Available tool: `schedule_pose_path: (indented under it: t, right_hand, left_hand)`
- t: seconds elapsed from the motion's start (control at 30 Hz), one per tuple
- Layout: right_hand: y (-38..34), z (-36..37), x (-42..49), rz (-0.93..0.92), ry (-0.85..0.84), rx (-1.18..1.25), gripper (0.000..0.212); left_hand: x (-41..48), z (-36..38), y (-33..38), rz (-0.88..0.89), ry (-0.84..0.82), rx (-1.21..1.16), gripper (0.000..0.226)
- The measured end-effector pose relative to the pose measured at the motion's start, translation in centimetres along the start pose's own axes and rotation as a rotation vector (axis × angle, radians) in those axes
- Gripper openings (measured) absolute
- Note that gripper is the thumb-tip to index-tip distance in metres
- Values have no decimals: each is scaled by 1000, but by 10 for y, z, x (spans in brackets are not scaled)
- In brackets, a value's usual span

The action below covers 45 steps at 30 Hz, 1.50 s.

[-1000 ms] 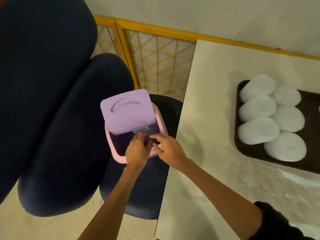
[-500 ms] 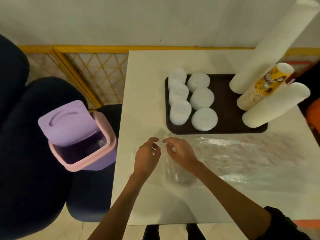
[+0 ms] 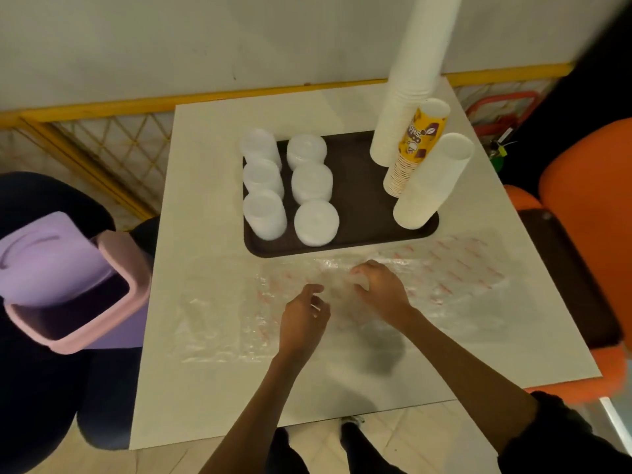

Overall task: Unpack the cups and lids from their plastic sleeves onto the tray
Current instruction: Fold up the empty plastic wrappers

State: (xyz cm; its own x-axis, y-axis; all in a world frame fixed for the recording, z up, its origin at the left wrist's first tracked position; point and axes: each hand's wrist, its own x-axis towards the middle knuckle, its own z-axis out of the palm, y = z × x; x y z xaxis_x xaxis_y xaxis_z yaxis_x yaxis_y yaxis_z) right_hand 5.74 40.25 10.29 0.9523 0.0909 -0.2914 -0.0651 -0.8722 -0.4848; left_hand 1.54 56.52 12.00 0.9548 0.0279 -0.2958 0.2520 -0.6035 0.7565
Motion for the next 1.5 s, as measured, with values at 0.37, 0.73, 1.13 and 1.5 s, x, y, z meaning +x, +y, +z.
schedule_pose_path:
  t: [0.37,0.73,1.13,1.5]
  right_hand:
    - [35,-7,36,-37,5,-288,41]
    - [27,-15,41,-102,35,-98,19]
    - [19,-30,29,-267,59,-107,29]
    - [-11,-90,6,-131,-124,766,13]
  left_hand:
    - [1,16,1,-52,42,1,27]
    - [0,6,-15,-73,108,34,25]
    - [-9,3,-16,-76,140,16,22]
    - [-14,-5,-6,-339,19,-615,38]
